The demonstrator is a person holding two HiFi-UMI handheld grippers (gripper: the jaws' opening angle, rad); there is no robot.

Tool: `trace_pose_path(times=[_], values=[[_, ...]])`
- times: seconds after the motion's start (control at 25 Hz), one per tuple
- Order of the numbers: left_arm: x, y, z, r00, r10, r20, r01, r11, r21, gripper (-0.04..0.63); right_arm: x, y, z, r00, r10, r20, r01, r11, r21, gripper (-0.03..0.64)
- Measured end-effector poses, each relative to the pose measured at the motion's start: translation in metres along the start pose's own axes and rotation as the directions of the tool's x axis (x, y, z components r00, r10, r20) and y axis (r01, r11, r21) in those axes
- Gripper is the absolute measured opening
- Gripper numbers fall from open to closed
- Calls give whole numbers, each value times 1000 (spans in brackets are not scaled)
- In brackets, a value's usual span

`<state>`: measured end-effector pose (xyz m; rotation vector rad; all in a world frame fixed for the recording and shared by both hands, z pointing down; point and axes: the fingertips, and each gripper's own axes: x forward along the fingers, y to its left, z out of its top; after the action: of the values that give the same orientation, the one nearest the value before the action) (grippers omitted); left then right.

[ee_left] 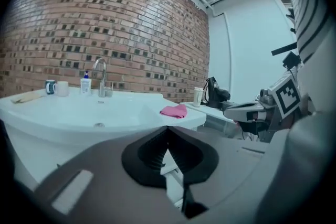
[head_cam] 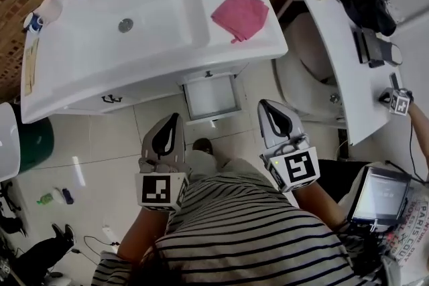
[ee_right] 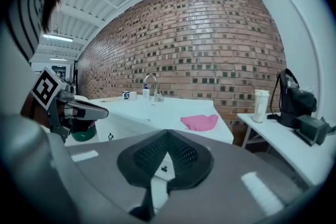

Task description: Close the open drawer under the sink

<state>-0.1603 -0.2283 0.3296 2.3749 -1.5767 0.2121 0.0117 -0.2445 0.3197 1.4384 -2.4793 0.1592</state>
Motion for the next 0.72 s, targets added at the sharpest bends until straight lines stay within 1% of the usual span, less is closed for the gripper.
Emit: trace_pose_path(times=[0.08, 0.16, 0.24, 0.32, 0.4, 0.48, 0.56, 0.64, 0.72], values=[[11, 6, -35, 1000, 18, -7, -18, 999, -40, 14, 12, -2, -44, 1000, 3, -25, -3, 1000, -4, -3], [23, 12, -73, 1000, 30, -2, -30, 998, -63, 12, 22, -5, -95, 999, -4, -38, 4, 1000, 10, -3], [36, 17, -110, 999, 49, 23, -47, 996, -74, 12, 31, -6, -149, 1000, -2, -26, 3, 999, 43, -3], [49, 21, -144, 996, 69, 53, -64, 994, -90, 14, 42, -7, -209, 999, 5, -40, -2, 997, 81, -3], [63, 18, -178, 996, 57, 66, -51, 994, -92, 14, 54, 0, -270, 995, 43, -95, -31, 992, 121, -3], [77, 9, -211, 998, 14, 69, -9, 997, -78, 14, 64, 12, -322, 985, 99, -142, -77, 985, 156, -3], [87, 2, -240, 997, -11, 71, 16, 997, -78, 14, 69, 22, -359, 981, 127, -149, -106, 984, 141, -3], [90, 2, -265, 998, -2, 70, 9, 995, -95, 14, 72, 30, -388, 981, 133, -142, -118, 987, 111, -3], [90, 8, -286, 998, 19, 67, -13, 995, -98, 14, 77, 32, -408, 984, 132, -120, -120, 987, 103, -3]])
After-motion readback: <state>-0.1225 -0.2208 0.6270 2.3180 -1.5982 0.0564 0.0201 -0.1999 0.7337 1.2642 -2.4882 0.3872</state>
